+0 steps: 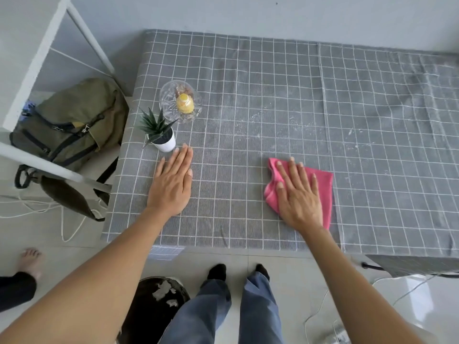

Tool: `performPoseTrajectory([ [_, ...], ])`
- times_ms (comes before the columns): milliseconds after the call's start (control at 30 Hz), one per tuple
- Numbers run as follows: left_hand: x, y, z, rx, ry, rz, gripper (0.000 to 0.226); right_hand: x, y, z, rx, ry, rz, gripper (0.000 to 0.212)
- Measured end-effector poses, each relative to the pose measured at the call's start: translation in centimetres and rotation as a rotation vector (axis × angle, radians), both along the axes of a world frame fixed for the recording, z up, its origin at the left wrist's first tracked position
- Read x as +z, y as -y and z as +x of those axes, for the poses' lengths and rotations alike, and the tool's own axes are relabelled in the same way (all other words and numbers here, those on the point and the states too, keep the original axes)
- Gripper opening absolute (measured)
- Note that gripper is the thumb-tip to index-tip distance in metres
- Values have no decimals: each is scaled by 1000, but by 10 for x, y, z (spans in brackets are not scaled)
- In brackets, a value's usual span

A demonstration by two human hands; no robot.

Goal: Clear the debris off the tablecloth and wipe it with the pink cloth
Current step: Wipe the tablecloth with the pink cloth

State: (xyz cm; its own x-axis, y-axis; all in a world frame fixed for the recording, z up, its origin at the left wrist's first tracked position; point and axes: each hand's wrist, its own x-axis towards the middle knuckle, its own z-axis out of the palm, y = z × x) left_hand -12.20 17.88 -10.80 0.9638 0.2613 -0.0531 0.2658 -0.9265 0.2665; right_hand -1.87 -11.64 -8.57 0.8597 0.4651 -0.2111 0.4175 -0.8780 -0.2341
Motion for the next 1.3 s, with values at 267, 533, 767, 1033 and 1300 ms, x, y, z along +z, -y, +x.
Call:
performPoseTrajectory([
  [267, 2, 1, 0, 3, -17, 33, 55, -3, 4, 4, -95, -3, 5, 53],
  [533, 3, 2, 1, 11, -18, 37, 56, 4, -95, -30, 187, -50, 10, 54],
  [767, 4, 3, 1, 8, -20, 44, 56, -2, -108, -40, 317, -44, 47, 52],
  [1033, 3, 1, 1, 8, -10, 11, 56, 5, 15, 11, 31, 0, -23, 50],
  [1300, 2, 1, 1, 9, -3, 20, 56, 5, -3, 8, -38, -15, -36, 56],
])
